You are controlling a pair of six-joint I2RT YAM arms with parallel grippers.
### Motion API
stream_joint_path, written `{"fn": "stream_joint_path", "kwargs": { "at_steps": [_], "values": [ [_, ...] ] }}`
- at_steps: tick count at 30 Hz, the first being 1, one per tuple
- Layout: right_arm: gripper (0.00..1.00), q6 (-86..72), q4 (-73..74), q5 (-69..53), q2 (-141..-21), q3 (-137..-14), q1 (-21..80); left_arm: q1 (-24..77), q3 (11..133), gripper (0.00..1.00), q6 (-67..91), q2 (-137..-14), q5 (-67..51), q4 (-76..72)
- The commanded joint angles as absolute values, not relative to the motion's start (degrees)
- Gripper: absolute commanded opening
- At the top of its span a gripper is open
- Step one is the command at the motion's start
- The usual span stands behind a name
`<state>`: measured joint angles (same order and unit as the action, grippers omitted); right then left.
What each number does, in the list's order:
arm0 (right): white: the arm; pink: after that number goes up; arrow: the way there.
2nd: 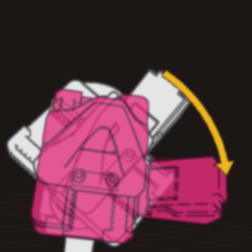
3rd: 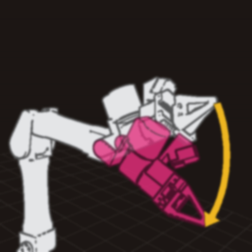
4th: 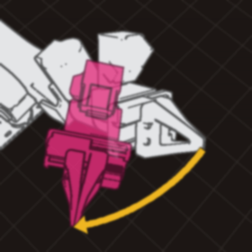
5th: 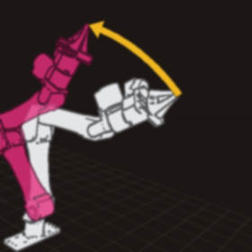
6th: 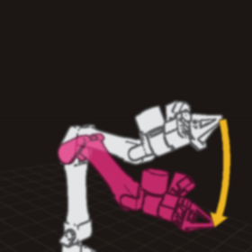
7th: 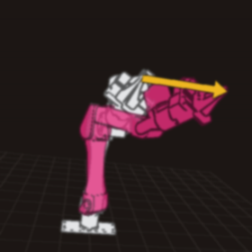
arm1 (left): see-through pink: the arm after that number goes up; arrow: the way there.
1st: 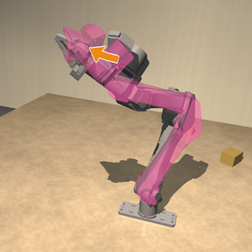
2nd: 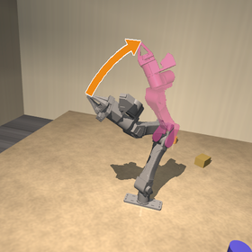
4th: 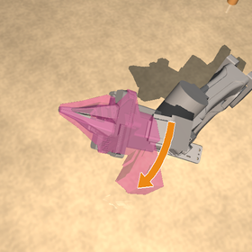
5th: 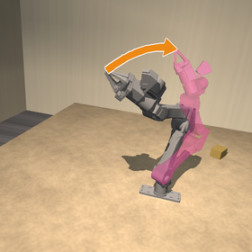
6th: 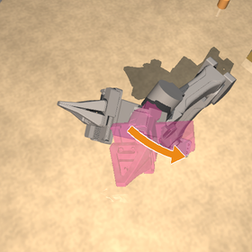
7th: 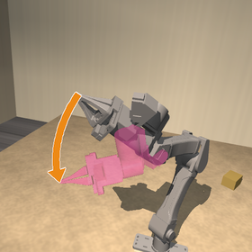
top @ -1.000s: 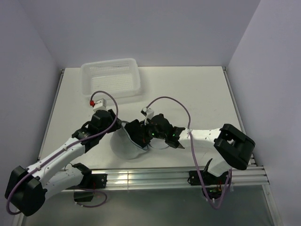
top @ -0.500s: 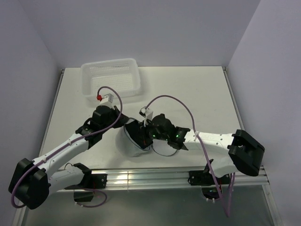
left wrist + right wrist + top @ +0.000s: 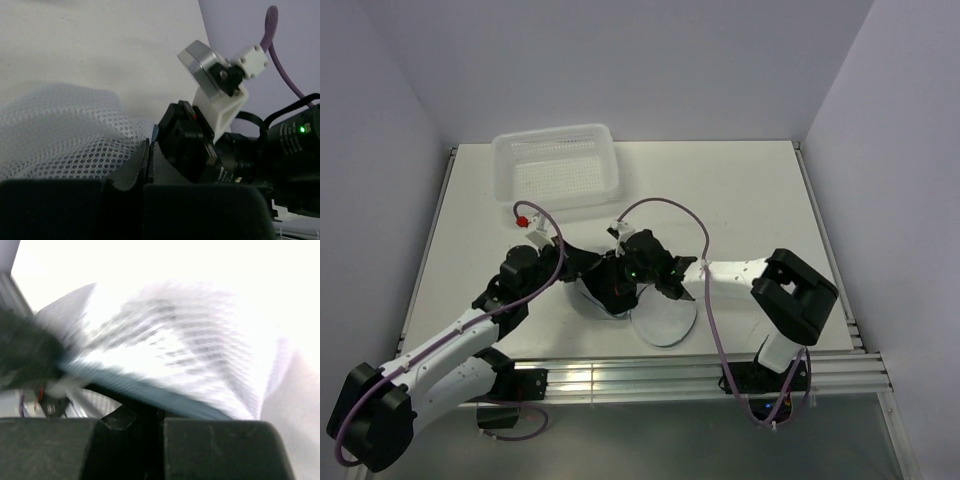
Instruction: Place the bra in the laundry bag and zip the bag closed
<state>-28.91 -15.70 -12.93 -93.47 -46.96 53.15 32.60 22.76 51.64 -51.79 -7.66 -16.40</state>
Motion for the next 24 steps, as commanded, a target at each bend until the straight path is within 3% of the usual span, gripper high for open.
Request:
{"fn": "stream_joint_path", "kwargs": {
  "at_steps": [1, 4, 7, 8, 10, 11, 12, 16, 24],
  "values": [
    [0.0, -33.04, -14.16, -8.46, -95.01, -51.85, 52.03, 32.35, 22.59, 0.0, 54.23, -48.96, -10.02, -20.22],
    [0.02, -37.08, -13.01, -1.51, -94.13, -52.38, 52.64, 32.26, 23.46, 0.0, 54.84, -48.51, -9.14, -17.32],
    [0.25, -40.34, -15.72, 2.46, -93.78, -51.42, 53.44, 32.17, 24.69, 0.0, 55.11, -49.92, -7.39, -15.3],
    [0.49, -40.6, -16.43, 2.46, -93.61, -51.07, 53.87, 32.25, 24.96, 0.0, 54.93, -50.36, -6.6, -15.03],
    [0.69, -39.82, -16.0, 2.55, -91.94, -50.63, 54.14, 31.65, 25.66, 0.0, 54.67, -51.67, -4.49, -13.98],
    [0.84, -38.94, -15.47, 2.81, -90.89, -50.28, 54.23, 31.29, 25.75, 0.0, 54.49, -51.94, -4.05, -13.97],
    [0.92, -38.5, -14.69, 2.9, -88.36, -49.14, 54.23, 30.51, 25.93, 0.0, 54.41, -52.2, -3.26, -13.71],
    [1.0, -35.6, -10.82, 1.5, -82.01, -47.47, 54.23, 28.57, 26.54, 0.0, 54.14, -53.43, -3.95, -14.24],
    [0.98, -39.09, -6.34, 4.38, -67.17, -34.21, 53.53, 25.93, 28.3, 0.0, 52.56, -57.04, -5.45, -15.38]
  ]
}}
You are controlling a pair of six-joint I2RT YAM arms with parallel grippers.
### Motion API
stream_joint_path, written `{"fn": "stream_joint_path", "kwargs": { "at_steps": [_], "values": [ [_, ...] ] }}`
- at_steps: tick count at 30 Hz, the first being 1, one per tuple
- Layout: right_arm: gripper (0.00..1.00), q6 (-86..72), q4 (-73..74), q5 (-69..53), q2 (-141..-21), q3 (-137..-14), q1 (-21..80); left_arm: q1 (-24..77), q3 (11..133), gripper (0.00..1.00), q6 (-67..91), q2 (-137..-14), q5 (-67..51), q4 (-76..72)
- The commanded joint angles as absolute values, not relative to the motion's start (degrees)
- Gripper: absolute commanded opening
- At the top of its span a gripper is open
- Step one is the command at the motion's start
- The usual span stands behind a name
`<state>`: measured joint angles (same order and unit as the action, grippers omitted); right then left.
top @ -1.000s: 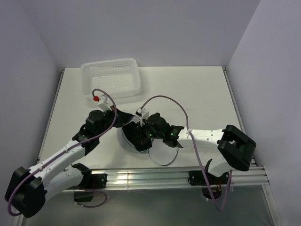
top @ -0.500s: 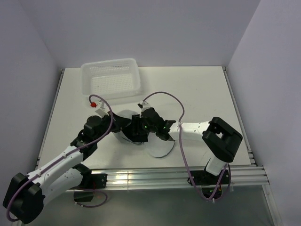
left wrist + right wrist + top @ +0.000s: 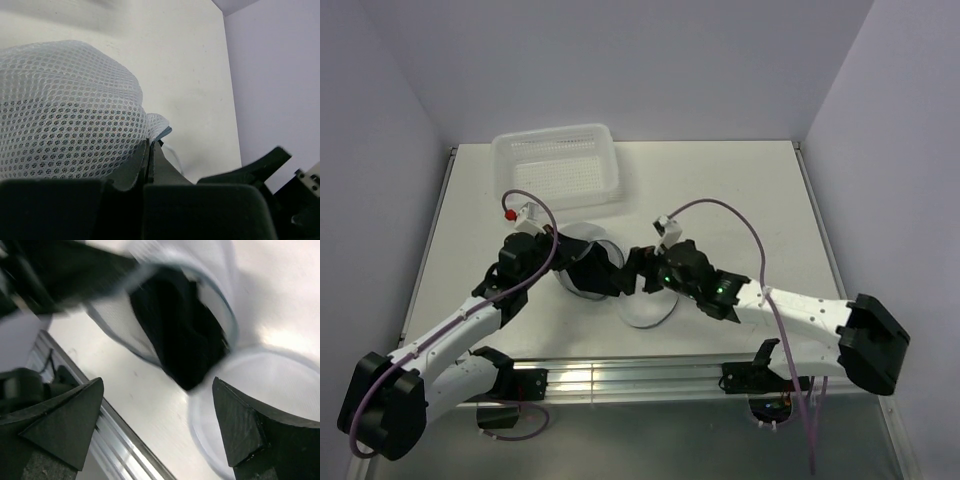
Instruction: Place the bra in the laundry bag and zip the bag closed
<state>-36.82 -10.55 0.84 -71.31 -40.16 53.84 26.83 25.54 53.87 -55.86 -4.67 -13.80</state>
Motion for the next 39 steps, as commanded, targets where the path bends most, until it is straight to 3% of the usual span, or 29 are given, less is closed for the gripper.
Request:
{"fn": "stream_joint_path", "kwargs": {
  "at_steps": [1, 3, 6, 8, 9, 14, 22, 26, 27, 28, 29, 34, 39],
  "values": [
    [0.95, -40.24, -5.46, 6.4, -63.06, -32.1, 53.53, 25.84, 28.47, 0.0, 52.47, -57.21, -5.54, -15.29],
    [0.81, -42.79, -2.04, 11.85, -58.47, -25.68, 53.44, 25.49, 28.3, 0.0, 52.21, -57.39, -5.62, -15.47],
    [0.77, -48.84, 4.12, 16.78, -49.94, -20.05, 53.53, 25.31, 27.95, 0.0, 52.21, -56.78, -5.71, -15.47],
    [0.8, -50.7, 7.55, 17.93, -45.63, -17.51, 53.44, 25.22, 27.95, 0.0, 52.03, -56.17, -5.54, -15.29],
    [0.86, -52.1, 7.91, 17.84, -44.66, -16.62, 53.35, 25.14, 27.95, 0.0, 52.03, -56.16, -5.54, -15.12],
    [0.9, -54.4, 3.71, 14.95, -47.8, -13.98, 53.17, 25.14, 28.04, 0.0, 52.03, -56.87, -6.33, -15.38],
    [0.66, -54.32, -10.43, 12.22, -59.47, -16.08, 52.73, 25.14, 28.21, 0.0, 51.77, -55.99, -5.89, -14.24],
    [0.35, -55.63, -17.48, 11.43, -66.7, -17.05, 52.73, 24.96, 28.74, 0.0, 51.59, -56.16, -5.19, -13.71],
    [0.14, -55.55, -18.1, 11.95, -67.23, -17.22, 52.73, 25.05, 28.91, 0.0, 51.5, -56.16, -5.01, -13.1],
    [0.04, -55.29, -18.11, 12.74, -66.11, -17.75, 52.82, 24.96, 29.0, 0.0, 51.24, -55.73, -4.84, -12.83],
    [0.0, -54.5, -16.97, 14.92, -64.53, -18.19, 52.74, 24.87, 29.35, 0.0, 51.07, -55.46, -3.96, -12.4],
    [0.0, -41.94, 4.33, 20.74, -46.28, -31.06, 52.82, 23.47, 32.6, 0.0, 49.92, -53.88, -0.35, -5.38],
    [0.0, -32.1, 24.32, 19.52, -42.45, -48.84, 52.73, 19.25, 36.55, 0.0, 48.78, -54.93, -1.67, -1.68]
  ]
}}
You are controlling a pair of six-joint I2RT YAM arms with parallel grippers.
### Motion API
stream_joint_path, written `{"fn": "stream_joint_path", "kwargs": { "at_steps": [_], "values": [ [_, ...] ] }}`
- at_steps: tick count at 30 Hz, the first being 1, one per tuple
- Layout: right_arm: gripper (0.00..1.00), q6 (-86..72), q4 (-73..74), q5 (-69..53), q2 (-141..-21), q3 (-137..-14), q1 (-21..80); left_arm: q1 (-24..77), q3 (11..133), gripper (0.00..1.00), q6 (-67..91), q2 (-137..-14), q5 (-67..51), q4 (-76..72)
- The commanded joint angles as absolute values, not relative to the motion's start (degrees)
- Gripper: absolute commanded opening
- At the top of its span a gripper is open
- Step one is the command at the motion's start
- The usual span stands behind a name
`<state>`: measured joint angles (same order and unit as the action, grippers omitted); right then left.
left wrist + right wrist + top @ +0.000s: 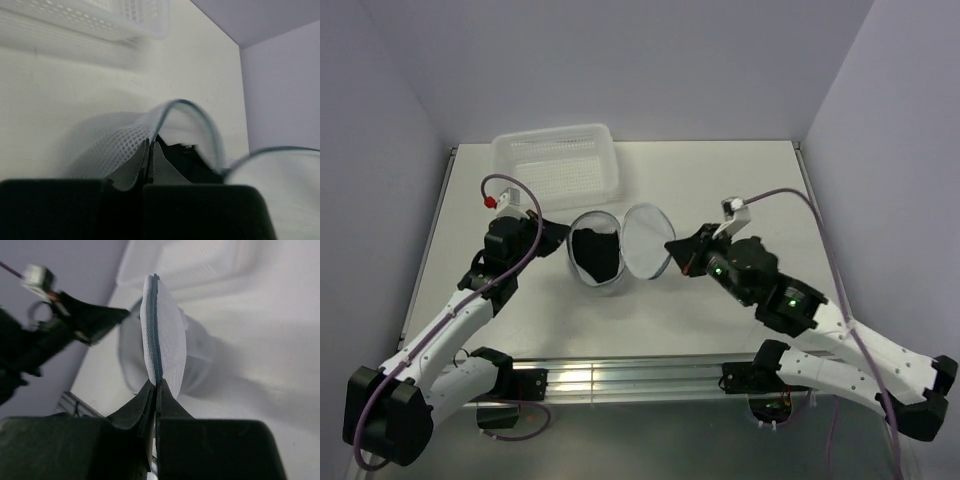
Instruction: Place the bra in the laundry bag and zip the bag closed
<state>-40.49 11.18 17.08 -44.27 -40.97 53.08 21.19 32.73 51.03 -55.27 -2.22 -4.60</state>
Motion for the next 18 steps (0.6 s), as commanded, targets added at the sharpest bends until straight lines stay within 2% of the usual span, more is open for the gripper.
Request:
{"fn": "stream_joint_path", "kwargs": {
  "at_steps": [1, 5, 8, 12, 16, 18],
  "values": [
    [0.0, -31.38, 27.3, 18.55, -42.45, -51.91, 52.47, 18.81, 37.17, 0.0, 47.91, -55.54, -1.76, -0.19],
    [0.0, -27.17, 31.71, 12.14, -46.75, -57.2, 47.21, 16.88, 34.9, 0.0, 48.51, -57.57, -3.85, -0.18],
    [0.0, -23.75, 32.7, 14.58, -46.58, -62.92, 46.67, 17.05, 33.05, 0.0, 50.27, -52.66, -6.59, -1.14],
    [0.0, -23.03, 30.42, 7.04, -53.41, -60.31, 41.76, 17.05, 32.79, 0.0, 50.36, -48.25, -8.7, 3.07],
    [0.0, -24.08, 26.9, 7.91, -54.32, -60.02, 40.69, 19.14, 28.92, 0.0, 53.6, -46.6, -14.58, 1.5],
    [0.0, -23.12, 27.07, 10.62, -53.96, -63.52, 40.69, 22.05, 29.7, 0.0, 53.79, -44.39, -10.39, 3.76]
  ]
}}
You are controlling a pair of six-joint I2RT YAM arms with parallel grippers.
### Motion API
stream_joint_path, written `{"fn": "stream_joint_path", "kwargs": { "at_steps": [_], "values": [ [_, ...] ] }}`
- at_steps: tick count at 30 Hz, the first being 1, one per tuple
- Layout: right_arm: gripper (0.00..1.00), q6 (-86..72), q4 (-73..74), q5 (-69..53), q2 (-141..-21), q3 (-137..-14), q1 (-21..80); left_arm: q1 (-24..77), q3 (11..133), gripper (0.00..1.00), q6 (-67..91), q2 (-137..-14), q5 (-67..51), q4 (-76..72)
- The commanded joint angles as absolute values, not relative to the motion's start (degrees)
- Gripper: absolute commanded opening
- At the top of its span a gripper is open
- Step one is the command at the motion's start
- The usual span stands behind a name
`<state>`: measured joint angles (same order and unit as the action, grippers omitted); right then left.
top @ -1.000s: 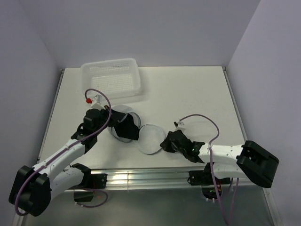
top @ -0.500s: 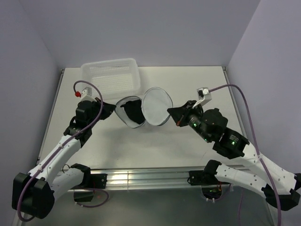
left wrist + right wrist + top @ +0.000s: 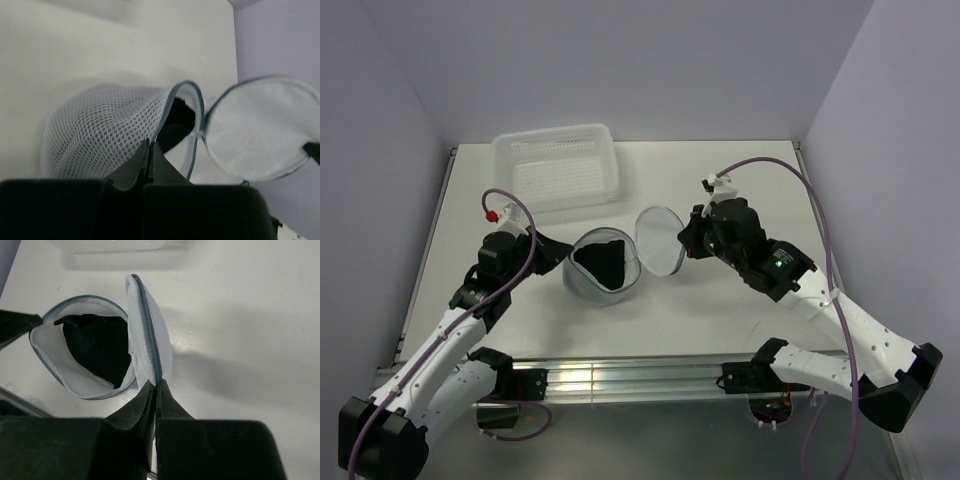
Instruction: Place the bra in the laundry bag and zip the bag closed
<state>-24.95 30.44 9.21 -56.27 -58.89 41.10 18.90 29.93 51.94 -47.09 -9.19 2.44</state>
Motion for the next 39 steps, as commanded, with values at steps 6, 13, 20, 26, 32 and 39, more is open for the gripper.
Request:
{"fn": "stream_joint_path", "kwargs": {
  "at_steps": [6, 13, 20, 26, 32, 39],
  "values": [
    [0.0, -18.03, 30.23, 17.12, -62.21, -70.04, 39.73, 28.46, 26.38, 0.0, 57.55, -44.74, -8.1, -1.47],
    [0.0, -9.42, 31.29, 20.39, -70.57, -78.48, 40.86, 42.51, 21.62, 0.0, 64.42, -50.08, -1.78, -18.89],
    [0.0, 3.59, 32.96, 35.39, -76.45, -79.45, 52.28, 48.08, 19.95, 0.0, 67.32, -56.51, 2.46, -28.12],
    [0.0, 8.16, 28.93, 43.15, -74.2, -77.26, 59.05, 48.08, 18.02, 0.0, 67.15, -52.22, 6.67, -27.6],
    [0.03, 12.66, 24.87, 39.47, -69.26, -69.09, 70.63, 46.94, 15.21, 0.0, 67.5, -45.09, 10.99, -19.52],
    [0.05, 2.03, 24.36, 37.78, -75.4, -61.79, 79.17, 45.79, 11.69, 0.15, 67.76, -41.84, 12.92, -17.05]
  ]
}}
